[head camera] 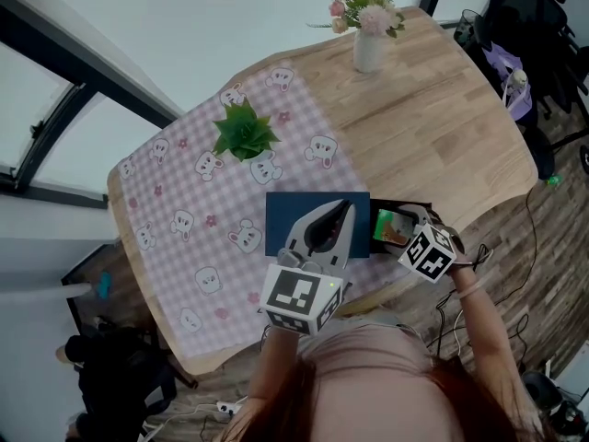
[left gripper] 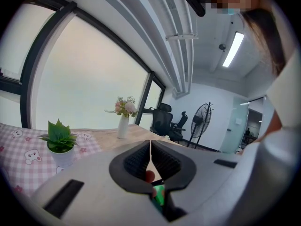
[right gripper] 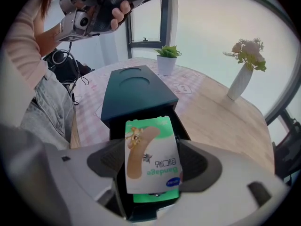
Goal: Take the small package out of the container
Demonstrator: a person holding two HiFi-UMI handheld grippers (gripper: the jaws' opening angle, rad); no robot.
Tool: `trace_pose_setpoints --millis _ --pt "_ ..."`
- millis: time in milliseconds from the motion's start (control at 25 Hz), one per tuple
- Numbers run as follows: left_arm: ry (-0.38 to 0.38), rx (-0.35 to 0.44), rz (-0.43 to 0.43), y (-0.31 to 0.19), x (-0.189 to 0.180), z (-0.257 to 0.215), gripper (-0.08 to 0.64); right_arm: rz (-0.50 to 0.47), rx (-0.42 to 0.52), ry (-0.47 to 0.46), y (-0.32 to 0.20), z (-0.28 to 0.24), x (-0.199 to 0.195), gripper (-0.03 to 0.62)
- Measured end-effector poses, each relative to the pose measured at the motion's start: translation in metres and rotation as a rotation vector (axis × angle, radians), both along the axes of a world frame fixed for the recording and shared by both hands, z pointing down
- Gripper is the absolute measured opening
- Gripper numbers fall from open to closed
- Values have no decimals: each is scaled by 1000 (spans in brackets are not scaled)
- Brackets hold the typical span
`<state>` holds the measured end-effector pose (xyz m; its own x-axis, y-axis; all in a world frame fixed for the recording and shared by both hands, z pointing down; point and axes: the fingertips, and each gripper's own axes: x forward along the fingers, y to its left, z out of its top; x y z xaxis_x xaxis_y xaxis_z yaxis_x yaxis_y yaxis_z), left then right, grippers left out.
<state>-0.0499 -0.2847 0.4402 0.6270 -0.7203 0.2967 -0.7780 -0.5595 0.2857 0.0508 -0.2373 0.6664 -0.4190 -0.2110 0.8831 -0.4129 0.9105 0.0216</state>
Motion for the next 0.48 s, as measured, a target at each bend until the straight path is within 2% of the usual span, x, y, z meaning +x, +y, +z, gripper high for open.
trace_pose_setpoints --millis 480 --pt "0 45 24 20 11 -17 14 83 57 -59 7 -28 3 353"
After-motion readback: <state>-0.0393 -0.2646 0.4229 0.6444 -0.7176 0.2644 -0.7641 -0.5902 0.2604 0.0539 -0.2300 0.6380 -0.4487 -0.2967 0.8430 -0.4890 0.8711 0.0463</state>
